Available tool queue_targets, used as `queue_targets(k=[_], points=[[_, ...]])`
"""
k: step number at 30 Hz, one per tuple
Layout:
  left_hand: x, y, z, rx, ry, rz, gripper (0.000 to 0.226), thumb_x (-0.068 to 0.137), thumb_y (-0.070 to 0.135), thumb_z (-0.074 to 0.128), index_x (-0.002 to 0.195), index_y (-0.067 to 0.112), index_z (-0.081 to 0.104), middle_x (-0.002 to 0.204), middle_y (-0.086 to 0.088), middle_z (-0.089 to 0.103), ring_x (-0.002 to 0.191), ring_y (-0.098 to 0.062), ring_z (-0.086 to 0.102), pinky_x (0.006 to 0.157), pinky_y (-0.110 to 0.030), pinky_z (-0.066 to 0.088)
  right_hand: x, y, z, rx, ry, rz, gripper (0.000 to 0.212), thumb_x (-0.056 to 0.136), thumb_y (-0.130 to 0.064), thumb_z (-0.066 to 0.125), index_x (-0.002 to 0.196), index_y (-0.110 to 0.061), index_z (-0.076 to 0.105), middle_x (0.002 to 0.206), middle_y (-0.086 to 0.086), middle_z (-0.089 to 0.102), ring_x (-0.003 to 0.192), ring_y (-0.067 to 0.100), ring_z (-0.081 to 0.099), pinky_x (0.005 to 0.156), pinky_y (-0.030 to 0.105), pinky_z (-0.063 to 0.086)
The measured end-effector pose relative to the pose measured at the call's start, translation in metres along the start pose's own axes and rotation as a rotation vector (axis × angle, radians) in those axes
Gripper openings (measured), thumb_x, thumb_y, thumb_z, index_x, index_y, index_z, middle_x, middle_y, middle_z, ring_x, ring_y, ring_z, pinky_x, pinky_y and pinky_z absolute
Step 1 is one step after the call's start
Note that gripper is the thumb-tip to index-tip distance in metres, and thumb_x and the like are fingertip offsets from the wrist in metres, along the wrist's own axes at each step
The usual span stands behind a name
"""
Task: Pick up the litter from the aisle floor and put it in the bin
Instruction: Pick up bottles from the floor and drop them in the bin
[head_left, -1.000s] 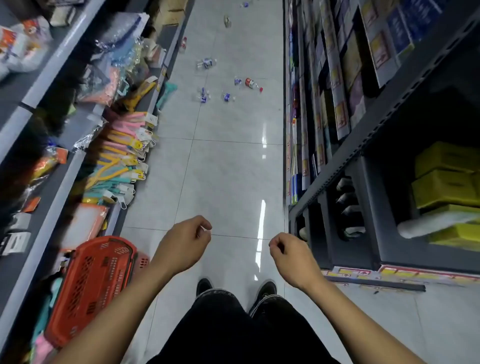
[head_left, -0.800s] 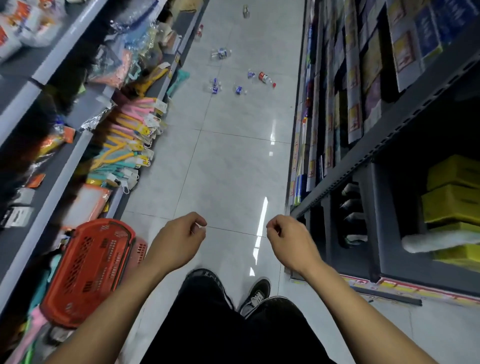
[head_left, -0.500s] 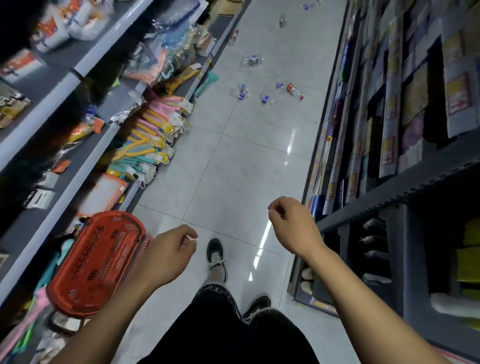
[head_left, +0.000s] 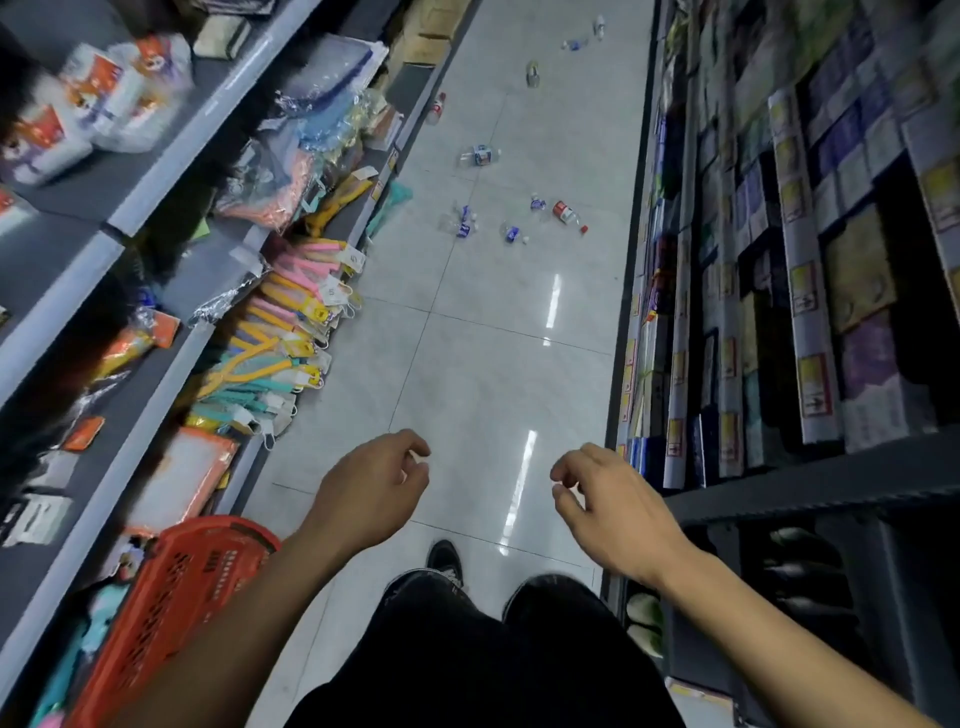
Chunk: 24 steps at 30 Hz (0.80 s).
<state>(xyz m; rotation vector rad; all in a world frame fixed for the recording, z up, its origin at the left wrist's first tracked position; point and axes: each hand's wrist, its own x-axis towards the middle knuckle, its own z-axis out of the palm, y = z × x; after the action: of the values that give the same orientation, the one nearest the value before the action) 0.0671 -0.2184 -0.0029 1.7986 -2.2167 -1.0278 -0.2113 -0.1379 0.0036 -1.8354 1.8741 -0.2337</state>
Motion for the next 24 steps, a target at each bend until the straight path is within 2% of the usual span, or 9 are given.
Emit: queue_targets(k=[7,11,15,24], points=[[0.084,0.024,-0.030,0.016,0.001,0.099,0.021,0.092,0.035,0.051,0.110,0.035,0.063,0.086,0.016,0.063,0.082,-0.003,0.059,0.073,-0.032,0.051,0.027,0.009,-0.009,0.125,0.081,0.174,0.006,0.096,-0.038,0.050,0.100,-0.037,0.055,0.094,-0.019,0.053,0.087,-0.001,0.051,0.070,0.025,0.045],[0.136,0.042,-0.038,0.031,0.019,0.154,0.019,0.092,0.036,0.051,0.108,0.037,0.062,0.085,0.018,0.062,0.080,-0.001,0.059,0.070,-0.030,0.050,0.052,0.025,-0.020,0.208,0.113,0.264,0.003,0.096,-0.039,0.050,0.096,-0.041,0.053,0.097,-0.021,0.054,0.090,-0.001,0.054,0.072,0.026,0.048],[0.194,0.065,-0.042,0.058,0.042,0.185,0.018,0.092,0.037,0.050,0.107,0.038,0.060,0.086,0.020,0.061,0.081,0.001,0.058,0.065,-0.026,0.046,0.092,0.051,-0.032,0.279,0.165,0.331,0.005,0.096,-0.035,0.053,0.096,-0.037,0.058,0.099,-0.021,0.055,0.083,0.000,0.057,0.072,0.030,0.051],[0.300,0.119,-0.047,0.122,0.067,0.142,0.018,0.094,0.036,0.050,0.108,0.038,0.061,0.086,0.019,0.060,0.080,-0.002,0.058,0.060,-0.020,0.039,0.211,0.112,-0.085,0.298,0.125,0.283,0.010,0.096,-0.033,0.052,0.100,-0.032,0.061,0.098,-0.017,0.055,0.089,0.004,0.056,0.080,0.036,0.051]])
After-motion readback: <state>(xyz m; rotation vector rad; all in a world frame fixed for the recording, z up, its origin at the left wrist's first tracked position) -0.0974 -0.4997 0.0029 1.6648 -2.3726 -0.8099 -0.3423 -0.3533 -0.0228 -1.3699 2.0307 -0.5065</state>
